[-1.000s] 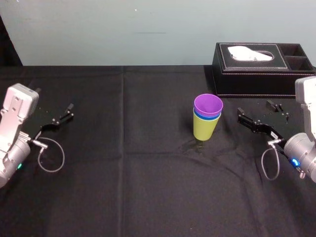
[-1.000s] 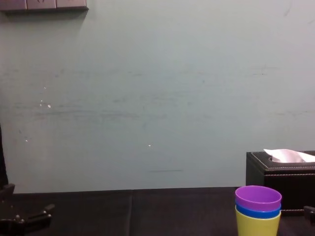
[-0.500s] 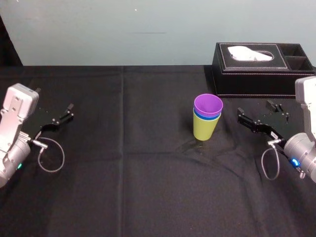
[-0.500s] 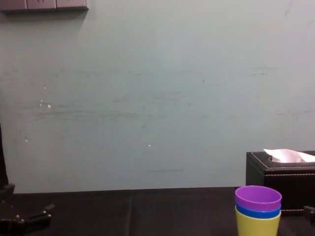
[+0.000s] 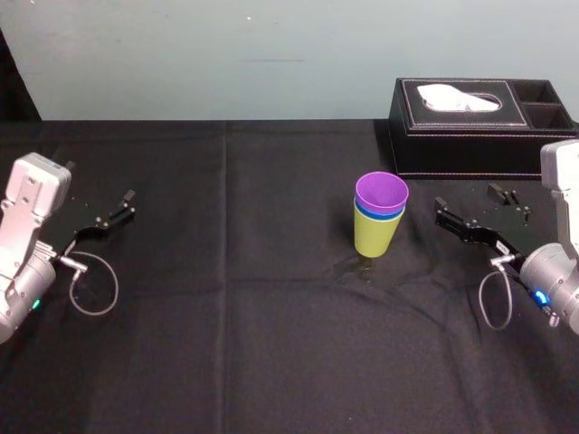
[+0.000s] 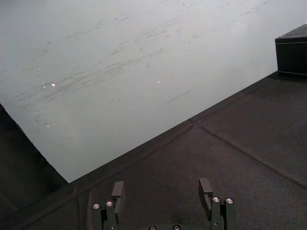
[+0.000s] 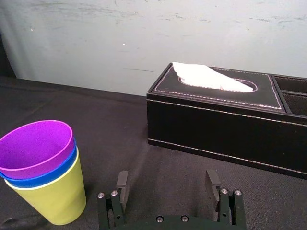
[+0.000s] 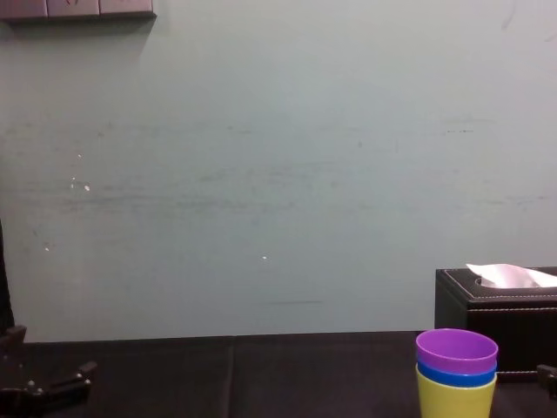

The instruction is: Stack the three plastic cups sequentially using one hand.

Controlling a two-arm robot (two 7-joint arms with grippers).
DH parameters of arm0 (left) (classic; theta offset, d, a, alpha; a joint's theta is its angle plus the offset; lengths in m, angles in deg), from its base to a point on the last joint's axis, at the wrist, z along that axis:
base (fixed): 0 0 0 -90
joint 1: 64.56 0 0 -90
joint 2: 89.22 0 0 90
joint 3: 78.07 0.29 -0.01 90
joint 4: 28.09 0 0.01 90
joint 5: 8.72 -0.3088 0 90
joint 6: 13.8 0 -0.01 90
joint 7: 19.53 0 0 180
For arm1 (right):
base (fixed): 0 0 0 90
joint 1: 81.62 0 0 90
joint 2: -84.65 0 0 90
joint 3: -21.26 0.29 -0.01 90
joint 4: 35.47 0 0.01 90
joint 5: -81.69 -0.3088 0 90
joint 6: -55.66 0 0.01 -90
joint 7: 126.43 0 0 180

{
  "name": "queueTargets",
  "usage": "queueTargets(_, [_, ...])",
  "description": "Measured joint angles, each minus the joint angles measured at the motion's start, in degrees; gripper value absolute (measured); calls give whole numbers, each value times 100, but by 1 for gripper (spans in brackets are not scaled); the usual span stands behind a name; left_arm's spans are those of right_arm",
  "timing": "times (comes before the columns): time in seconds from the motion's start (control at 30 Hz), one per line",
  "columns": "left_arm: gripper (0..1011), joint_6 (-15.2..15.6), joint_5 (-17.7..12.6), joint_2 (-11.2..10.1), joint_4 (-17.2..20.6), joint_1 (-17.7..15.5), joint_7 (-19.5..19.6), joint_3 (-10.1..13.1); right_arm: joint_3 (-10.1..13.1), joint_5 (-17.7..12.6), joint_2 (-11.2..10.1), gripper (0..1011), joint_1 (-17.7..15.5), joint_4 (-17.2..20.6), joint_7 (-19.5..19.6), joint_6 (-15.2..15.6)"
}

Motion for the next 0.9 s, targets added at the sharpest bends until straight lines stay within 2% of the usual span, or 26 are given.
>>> queueTargets(0.9, [1011,0,0,0,0,0,0,0,0,0,0,1003,0,0,0,0])
